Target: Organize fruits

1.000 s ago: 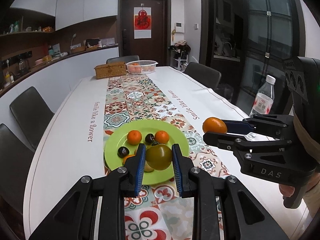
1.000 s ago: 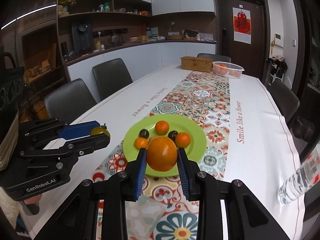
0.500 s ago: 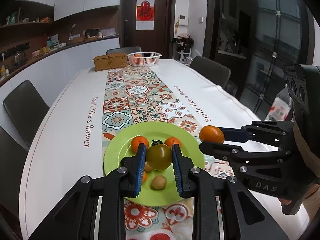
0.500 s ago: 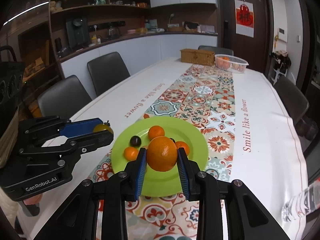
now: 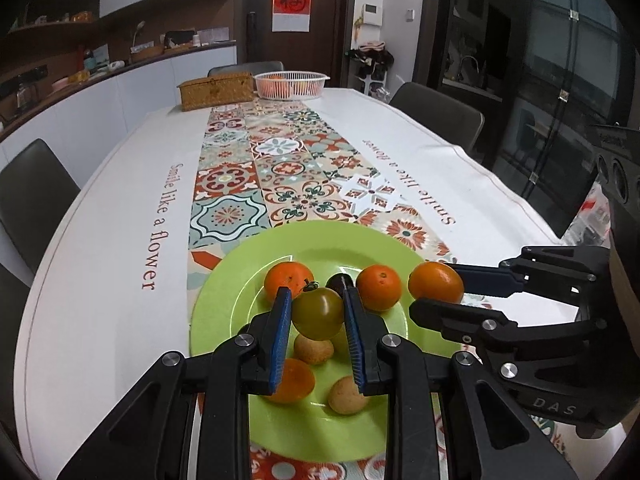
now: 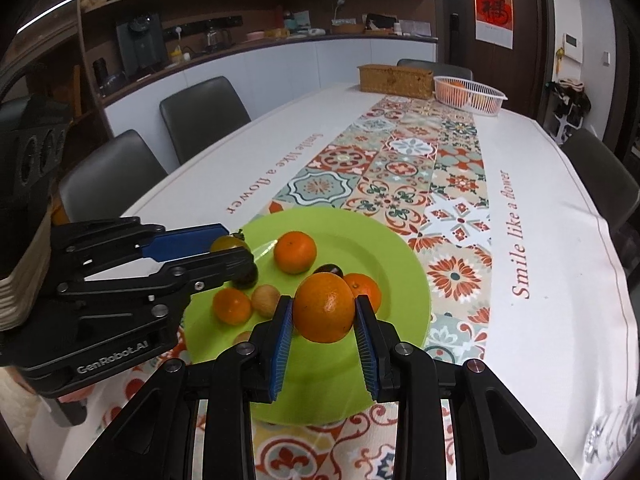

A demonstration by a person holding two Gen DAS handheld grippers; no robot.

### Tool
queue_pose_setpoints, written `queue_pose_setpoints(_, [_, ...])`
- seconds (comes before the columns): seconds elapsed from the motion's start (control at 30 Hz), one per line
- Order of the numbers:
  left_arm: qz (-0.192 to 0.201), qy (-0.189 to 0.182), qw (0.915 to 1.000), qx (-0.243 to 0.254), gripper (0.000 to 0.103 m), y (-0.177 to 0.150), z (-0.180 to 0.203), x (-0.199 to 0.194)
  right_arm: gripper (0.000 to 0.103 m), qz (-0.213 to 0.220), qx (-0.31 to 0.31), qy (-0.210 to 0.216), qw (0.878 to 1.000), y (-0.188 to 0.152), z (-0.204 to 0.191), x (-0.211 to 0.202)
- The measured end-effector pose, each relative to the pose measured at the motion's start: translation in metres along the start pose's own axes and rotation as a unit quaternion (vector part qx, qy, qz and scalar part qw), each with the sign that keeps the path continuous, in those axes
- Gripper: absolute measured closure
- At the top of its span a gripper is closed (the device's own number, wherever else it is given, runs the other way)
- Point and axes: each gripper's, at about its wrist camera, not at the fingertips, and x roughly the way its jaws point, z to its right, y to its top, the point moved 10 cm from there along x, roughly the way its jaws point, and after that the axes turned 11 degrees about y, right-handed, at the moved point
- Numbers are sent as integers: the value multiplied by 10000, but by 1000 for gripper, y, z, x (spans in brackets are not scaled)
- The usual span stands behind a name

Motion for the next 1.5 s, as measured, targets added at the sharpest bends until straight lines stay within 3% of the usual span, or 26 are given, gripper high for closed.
queue_pose_setpoints(0.23, [-40,-34,10000,23,76,-3,2,17,71,-110,103,50,9999,-10,7,15])
queue_pose_setpoints(0.37, [34,100,9999,46,65,-5,-1,13,71,-134,200,92,9997,-17,9,20])
queue_pose_setpoints(0.5, [35,304,9995,-31,65,-9,-10,4,61,-114,278,83,9995,-18,12,18])
queue_pose_setpoints(0.8, [296,802,9959,-289,53,-17,-21,-51,61,336,154,-290,9989,-14,-2,-27])
queue_pose_setpoints(1.0, [663,1016,9922,-289,35,-13,-17,-100,60,636,156,-448,9968,-15,-14,-69])
queue_pose_setpoints(1.07, [747,1082,9910,-261,29,-14,-14,-115,52,725,187,-468,9961,-16,-18,-80])
queue_pose_setpoints(1.3, [946,1533,9833,-262,12,-30,-9,-160,36,974,268,-761,9920,-33,-27,-127])
queue_pose_setpoints(1.37, [966,1524,9832,-288,5,-36,-5,-169,33,1030,244,-873,9905,-38,-28,-138])
queue_pose_setpoints(1.5, [971,1458,9837,-398,3,-52,4,-187,24,1135,255,-986,9883,-52,-35,-161])
